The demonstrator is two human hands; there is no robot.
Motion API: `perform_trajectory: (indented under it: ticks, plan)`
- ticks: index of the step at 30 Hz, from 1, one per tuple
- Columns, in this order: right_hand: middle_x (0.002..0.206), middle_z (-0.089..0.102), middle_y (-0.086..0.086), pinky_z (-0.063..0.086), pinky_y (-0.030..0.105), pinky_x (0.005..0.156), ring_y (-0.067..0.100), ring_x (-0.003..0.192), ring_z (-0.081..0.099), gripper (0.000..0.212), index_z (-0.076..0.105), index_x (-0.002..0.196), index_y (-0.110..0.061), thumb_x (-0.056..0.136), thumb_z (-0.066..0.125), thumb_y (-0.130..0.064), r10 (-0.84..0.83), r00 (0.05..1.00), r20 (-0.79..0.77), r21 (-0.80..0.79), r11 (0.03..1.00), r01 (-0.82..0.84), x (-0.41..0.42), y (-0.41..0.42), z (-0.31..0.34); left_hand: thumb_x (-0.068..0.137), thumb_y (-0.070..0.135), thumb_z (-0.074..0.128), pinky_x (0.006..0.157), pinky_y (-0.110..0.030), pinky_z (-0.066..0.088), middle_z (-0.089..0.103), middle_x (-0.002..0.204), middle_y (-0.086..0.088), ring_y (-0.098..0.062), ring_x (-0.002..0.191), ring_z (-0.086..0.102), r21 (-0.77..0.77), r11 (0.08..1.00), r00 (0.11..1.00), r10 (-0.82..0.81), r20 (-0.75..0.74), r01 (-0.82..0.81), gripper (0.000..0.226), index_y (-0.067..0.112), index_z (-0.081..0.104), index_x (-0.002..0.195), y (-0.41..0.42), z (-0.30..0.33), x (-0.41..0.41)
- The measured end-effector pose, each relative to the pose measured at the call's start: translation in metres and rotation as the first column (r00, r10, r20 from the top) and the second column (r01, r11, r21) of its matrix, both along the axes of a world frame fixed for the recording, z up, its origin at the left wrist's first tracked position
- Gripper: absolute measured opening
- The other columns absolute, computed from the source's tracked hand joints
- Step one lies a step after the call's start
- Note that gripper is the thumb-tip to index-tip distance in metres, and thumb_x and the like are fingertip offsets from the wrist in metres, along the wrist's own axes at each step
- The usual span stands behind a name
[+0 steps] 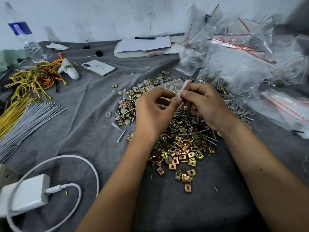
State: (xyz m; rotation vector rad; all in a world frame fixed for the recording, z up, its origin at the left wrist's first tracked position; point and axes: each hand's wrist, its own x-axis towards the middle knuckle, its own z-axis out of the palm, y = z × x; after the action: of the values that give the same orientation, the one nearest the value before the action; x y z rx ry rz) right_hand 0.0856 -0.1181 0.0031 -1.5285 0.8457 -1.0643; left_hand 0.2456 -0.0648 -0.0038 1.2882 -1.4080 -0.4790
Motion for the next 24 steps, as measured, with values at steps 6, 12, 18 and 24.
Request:
perform_trajectory:
  ticks: [6, 12, 18, 24]
  plan:
    - [0.054, 0.044, -0.003, 0.028, 0.021, 0.041, 0.007, 0.044, 0.035, 0.031, 0.067, 0.074, -0.015, 0.103, 0.058, -0.022, -0.035, 0.996, -0.077, -0.077, 0.997, 0.029, 0.0012, 0.0021, 0.0004, 0.093, 0.01, 0.076, 0.073, -0.046, 0.062, 0.077, 0.078, -0.002, -0.019, 0.074, 0.074, 0.02, 0.996, 0.996, -0.084, -0.028, 0.084, 0.008, 0.006, 0.081, 0.089, 0.0025, -0.0011, -0.0055]
    - [0.068, 0.041, 0.011, 0.027, 0.021, 0.043, 0.008, 0.048, 0.033, 0.032, 0.057, 0.092, 0.008, 0.107, 0.052, -0.02, 0.009, 0.993, -0.117, -0.096, 0.995, -0.021, -0.0007, 0.0008, -0.0013, 0.099, 0.004, 0.066, 0.07, -0.052, 0.064, 0.075, 0.073, -0.012, -0.025, 0.067, 0.075, 0.089, 0.989, 0.985, -0.102, -0.139, 0.115, 0.015, -0.001, 0.076, 0.088, 0.0022, -0.0005, -0.0052]
    - [0.06, 0.047, -0.004, 0.036, 0.023, 0.047, 0.012, 0.052, 0.042, 0.031, 0.058, 0.084, -0.006, 0.104, 0.049, -0.027, 0.019, 0.993, -0.12, -0.11, 0.993, -0.033, 0.0024, 0.0055, 0.0005, 0.096, 0.008, 0.072, 0.069, -0.051, 0.065, 0.075, 0.077, -0.013, -0.026, 0.069, 0.076, 0.07, 0.994, 0.979, -0.065, -0.193, 0.08, 0.013, 0.0, 0.074, 0.087, 0.0042, 0.0001, -0.0097]
    - [0.061, 0.047, -0.01, 0.036, 0.022, 0.046, 0.008, 0.055, 0.043, 0.027, 0.059, 0.085, -0.009, 0.101, 0.048, -0.027, 0.024, 0.983, -0.181, -0.132, 0.99, -0.048, 0.0033, 0.0072, 0.0024, 0.095, 0.007, 0.073, 0.068, -0.05, 0.065, 0.076, 0.078, -0.012, -0.027, 0.071, 0.077, 0.069, 0.995, 0.981, -0.062, -0.183, 0.075, 0.012, 0.002, 0.075, 0.085, 0.002, -0.0019, -0.0064]
